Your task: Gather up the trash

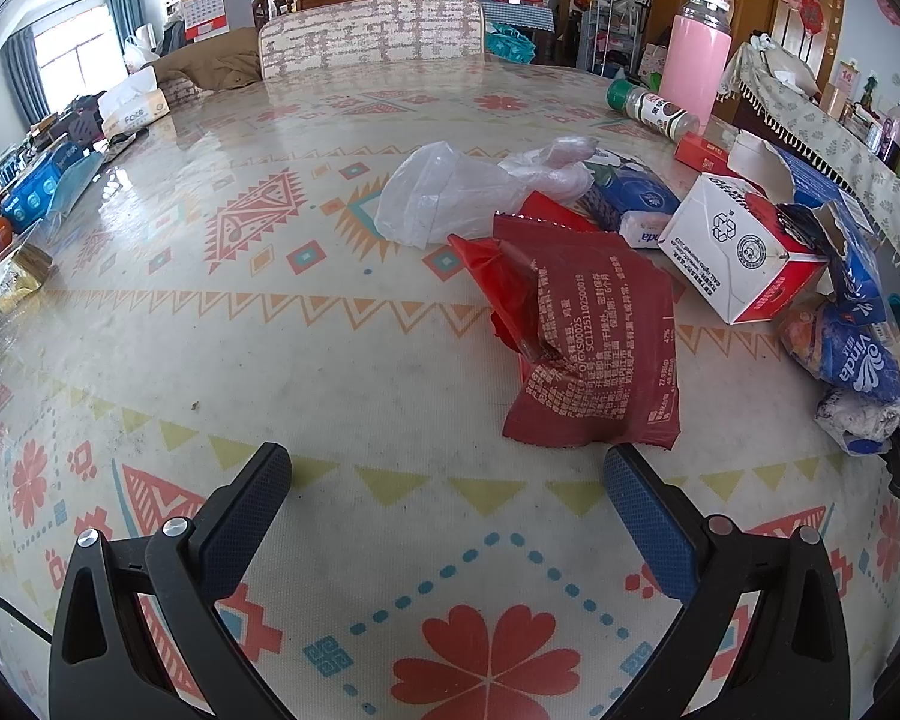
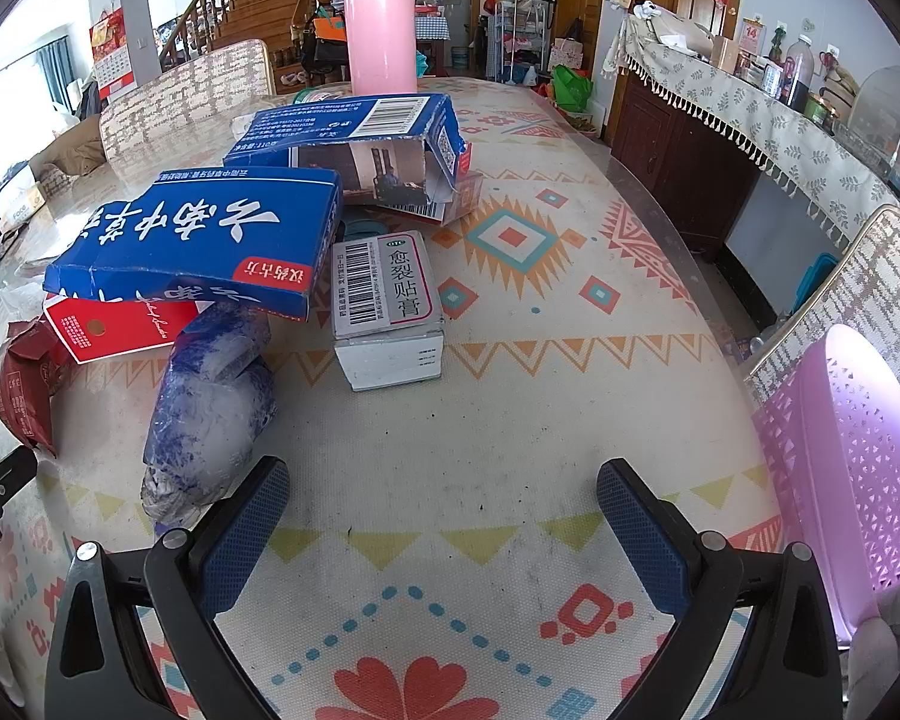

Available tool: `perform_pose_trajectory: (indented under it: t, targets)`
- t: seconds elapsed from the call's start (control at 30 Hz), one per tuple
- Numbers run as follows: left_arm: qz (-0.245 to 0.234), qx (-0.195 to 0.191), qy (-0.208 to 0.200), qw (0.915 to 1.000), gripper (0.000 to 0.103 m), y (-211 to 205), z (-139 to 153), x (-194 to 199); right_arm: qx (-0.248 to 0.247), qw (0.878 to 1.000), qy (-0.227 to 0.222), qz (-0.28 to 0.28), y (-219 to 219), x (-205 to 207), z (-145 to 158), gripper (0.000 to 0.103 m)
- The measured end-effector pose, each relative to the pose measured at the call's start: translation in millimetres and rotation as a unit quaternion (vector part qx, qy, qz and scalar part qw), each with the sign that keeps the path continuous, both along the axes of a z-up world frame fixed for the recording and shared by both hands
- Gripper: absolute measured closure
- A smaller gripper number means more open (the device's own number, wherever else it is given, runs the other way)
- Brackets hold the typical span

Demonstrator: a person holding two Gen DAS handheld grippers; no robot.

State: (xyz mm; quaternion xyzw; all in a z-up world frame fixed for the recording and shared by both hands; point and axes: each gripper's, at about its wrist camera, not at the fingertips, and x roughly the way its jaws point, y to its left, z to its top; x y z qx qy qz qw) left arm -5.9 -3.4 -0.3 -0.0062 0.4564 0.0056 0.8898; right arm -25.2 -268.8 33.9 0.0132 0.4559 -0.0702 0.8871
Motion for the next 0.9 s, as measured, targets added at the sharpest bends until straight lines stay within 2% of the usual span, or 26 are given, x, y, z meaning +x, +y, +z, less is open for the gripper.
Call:
perform_pose_trajectory:
  t: [0.9]
  targets:
    - [-0.017,-0.002,0.008,0.9998,0.0,2.0,1.9,-2.0,0.0,1.0,0.0,0.0,0.1,-0.5,-1.5,0.0]
